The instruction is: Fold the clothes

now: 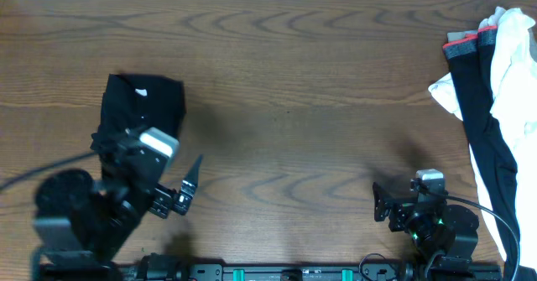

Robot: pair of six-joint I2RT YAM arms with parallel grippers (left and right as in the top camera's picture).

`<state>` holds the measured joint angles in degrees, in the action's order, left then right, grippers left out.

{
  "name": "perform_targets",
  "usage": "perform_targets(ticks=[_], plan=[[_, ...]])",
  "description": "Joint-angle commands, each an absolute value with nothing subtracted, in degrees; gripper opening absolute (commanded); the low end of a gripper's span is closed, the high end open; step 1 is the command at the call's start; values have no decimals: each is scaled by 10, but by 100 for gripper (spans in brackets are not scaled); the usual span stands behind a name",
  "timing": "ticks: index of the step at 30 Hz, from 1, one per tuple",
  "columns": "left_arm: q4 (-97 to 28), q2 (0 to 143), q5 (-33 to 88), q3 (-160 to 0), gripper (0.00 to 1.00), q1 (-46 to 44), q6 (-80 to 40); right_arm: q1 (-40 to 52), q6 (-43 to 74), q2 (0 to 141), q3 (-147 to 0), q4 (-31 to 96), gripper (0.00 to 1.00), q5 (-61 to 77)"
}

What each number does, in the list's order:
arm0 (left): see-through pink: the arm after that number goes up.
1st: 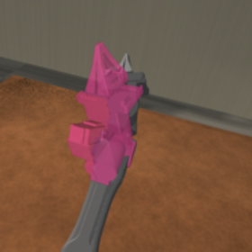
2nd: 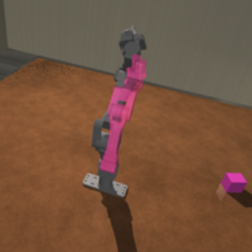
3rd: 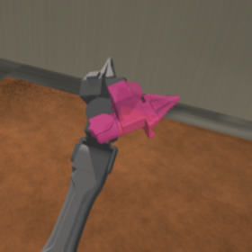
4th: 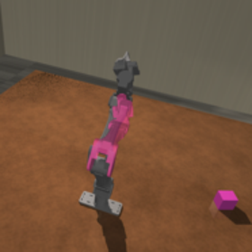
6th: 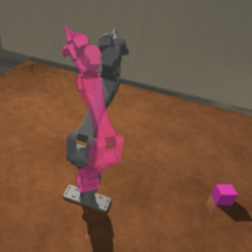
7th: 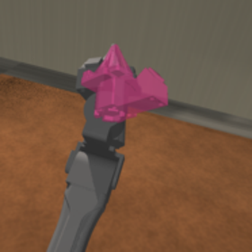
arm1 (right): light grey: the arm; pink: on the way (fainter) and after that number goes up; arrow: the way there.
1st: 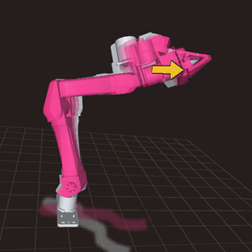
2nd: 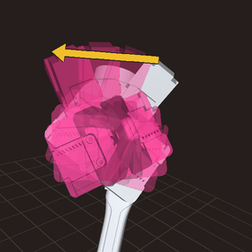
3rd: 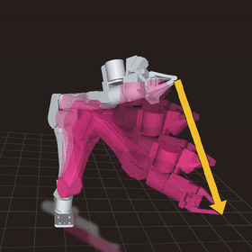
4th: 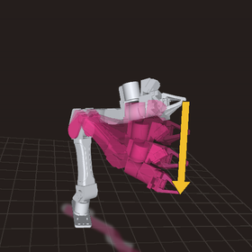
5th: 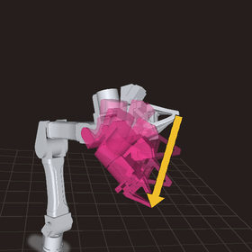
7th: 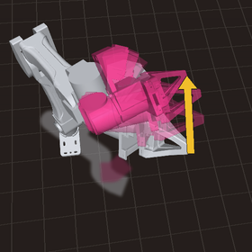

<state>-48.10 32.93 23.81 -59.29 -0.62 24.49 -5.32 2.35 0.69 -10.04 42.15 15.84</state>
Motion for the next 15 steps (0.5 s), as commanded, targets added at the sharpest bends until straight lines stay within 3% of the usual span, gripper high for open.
perform_targets(ticks=[1,15], plan=[[-428,258,234,-488,98,-9,240,-49,27,3,-97,422,99,161],[-234,54,225,-187,98,-9,181,-49,27,3,-97,422,99,161]])
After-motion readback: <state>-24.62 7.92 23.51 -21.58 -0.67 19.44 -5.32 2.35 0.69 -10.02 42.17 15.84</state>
